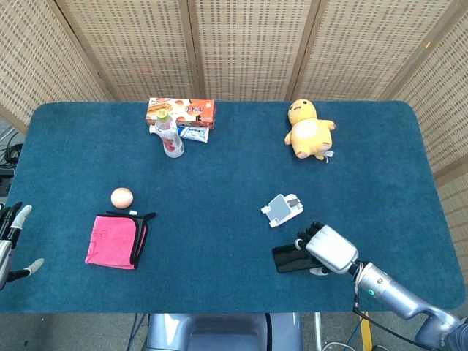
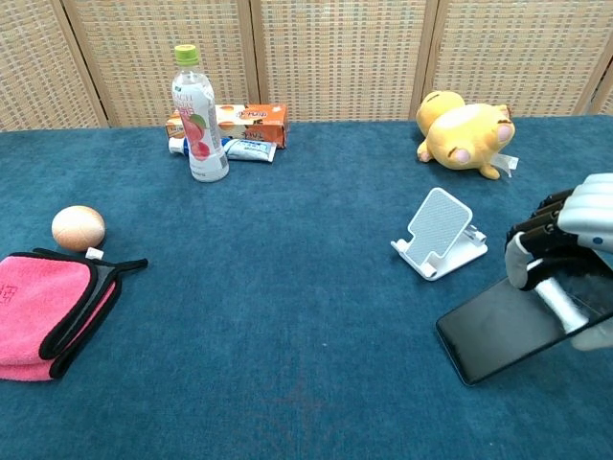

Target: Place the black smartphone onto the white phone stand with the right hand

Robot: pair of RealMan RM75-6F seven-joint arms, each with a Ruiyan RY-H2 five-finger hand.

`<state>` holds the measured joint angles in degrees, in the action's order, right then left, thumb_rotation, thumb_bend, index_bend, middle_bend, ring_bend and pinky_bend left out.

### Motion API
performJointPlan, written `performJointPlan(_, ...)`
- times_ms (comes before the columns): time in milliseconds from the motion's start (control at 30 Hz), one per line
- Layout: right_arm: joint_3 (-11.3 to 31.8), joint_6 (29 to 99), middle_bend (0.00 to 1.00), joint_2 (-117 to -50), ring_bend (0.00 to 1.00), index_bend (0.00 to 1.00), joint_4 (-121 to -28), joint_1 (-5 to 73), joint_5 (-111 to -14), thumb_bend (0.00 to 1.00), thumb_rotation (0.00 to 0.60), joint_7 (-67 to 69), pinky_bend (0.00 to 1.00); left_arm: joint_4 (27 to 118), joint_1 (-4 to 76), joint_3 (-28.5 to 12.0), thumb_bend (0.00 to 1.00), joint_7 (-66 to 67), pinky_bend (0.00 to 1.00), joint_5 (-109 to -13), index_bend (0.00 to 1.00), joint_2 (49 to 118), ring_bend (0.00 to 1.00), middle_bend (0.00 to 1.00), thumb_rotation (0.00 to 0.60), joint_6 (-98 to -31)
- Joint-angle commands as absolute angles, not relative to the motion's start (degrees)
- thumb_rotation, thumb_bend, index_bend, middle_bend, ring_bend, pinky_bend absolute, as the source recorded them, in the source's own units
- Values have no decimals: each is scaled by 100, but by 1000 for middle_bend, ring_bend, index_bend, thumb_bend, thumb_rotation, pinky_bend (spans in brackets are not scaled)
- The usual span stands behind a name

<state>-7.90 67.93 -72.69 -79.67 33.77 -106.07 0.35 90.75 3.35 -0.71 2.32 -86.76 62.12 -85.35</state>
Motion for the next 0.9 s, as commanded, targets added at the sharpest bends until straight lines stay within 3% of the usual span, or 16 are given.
performJointPlan(33, -750, 6762, 481, -7213, 429, 429, -8072, 3399, -10572, 466, 600, -20, 347, 9066, 333, -71, 0, 208, 0, -8682, 0, 6203, 0, 0, 600, -8542)
performJointPlan(533, -721, 6850, 481, -7064, 429, 429, -8390, 3383, -10479, 466, 600, 559, 353, 9070, 340, -65, 0, 203, 0, -8676, 0, 6198, 0, 0, 600, -8517)
performJointPlan(733, -801, 6750, 481, -7226, 428, 429, -8485, 3367, -10339, 466, 600, 1358, 356, 9049, 375, -80, 0, 139, 0, -8629, 0, 6174, 0, 0, 600, -8438)
performJointPlan(900, -721, 6691, 481, -7340, 428, 429, -8491, 3451, -10391, 466, 600, 1263, 356, 9058, 381, -98, 0, 77, 0, -8609, 0, 6146, 0, 0, 600, -8438)
